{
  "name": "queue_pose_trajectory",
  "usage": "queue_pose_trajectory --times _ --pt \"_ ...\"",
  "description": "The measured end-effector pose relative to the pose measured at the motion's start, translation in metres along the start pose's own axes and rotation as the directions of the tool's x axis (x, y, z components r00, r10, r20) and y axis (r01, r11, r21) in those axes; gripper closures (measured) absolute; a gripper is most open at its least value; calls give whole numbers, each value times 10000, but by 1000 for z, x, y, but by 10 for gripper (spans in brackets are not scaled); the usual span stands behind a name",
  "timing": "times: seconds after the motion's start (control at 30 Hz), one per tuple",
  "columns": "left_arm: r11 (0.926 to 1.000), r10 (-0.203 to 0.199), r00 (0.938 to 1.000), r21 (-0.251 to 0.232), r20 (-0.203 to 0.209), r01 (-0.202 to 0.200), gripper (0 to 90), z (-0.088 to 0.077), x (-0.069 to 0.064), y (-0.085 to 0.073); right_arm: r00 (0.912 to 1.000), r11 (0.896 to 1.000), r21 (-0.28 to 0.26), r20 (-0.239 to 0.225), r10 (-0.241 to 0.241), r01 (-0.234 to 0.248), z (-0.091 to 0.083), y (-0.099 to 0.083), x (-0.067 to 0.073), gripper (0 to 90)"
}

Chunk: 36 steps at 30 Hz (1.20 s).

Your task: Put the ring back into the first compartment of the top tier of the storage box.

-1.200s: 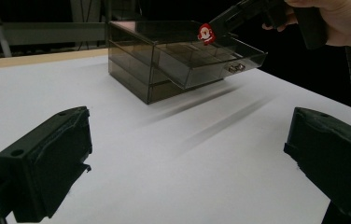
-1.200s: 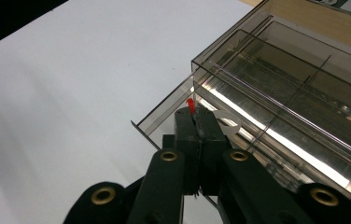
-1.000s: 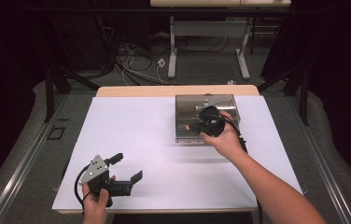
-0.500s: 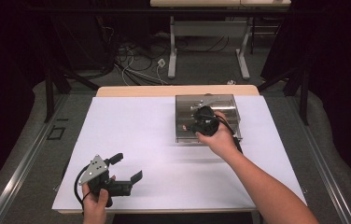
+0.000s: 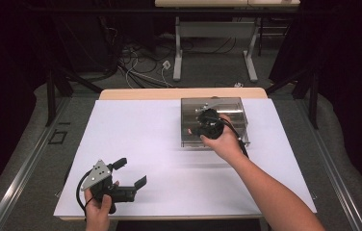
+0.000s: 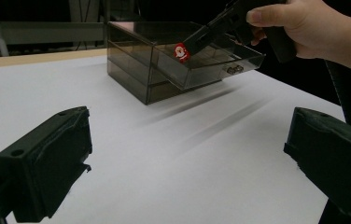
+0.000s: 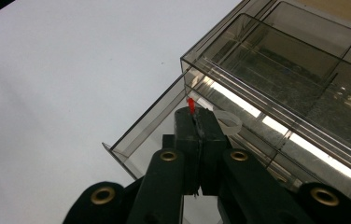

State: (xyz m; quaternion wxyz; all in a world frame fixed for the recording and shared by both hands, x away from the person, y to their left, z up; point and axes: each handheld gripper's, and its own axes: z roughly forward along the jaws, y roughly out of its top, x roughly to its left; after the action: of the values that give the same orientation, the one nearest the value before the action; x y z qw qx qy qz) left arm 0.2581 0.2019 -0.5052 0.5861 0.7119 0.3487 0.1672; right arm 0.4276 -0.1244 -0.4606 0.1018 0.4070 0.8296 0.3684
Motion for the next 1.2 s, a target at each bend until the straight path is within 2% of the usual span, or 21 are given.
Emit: queue_pose_trajectory --times 0.13,0.2,0.33,0.37,0.67,0.83,1.2 --pt "10000 -35 10000 3 19 35 5 1 0 0 10000 10000 40 55 1 -1 -1 1 0 889" --pt "10000 -36 10000 -2 19 36 5 0 -1 0 9999 10000 -58 101 -57 58 -1 0 0 836" --pt "10000 -13 10000 -7 3 13 5 0 0 0 10000 9999 -99 88 -39 40 -2 1 0 794" --pt "10000 -11 10000 -8 6 11 5 0 0 0 10000 9995 -306 29 -31 32 -2 1 0 769" --pt "10000 -12 10000 -12 6 12 5 0 0 0 10000 9996 -296 -16 -4 4 -4 1 0 702" --pt "10000 -9 10000 -10 7 9 4 0 0 0 9998 9997 -191 69 -180 181 -4 2 1 676" --pt "9999 -113 9999 -23 6 113 5 2 0 0 9987 9973 -519 4 -516 516 -9 4 4 580"
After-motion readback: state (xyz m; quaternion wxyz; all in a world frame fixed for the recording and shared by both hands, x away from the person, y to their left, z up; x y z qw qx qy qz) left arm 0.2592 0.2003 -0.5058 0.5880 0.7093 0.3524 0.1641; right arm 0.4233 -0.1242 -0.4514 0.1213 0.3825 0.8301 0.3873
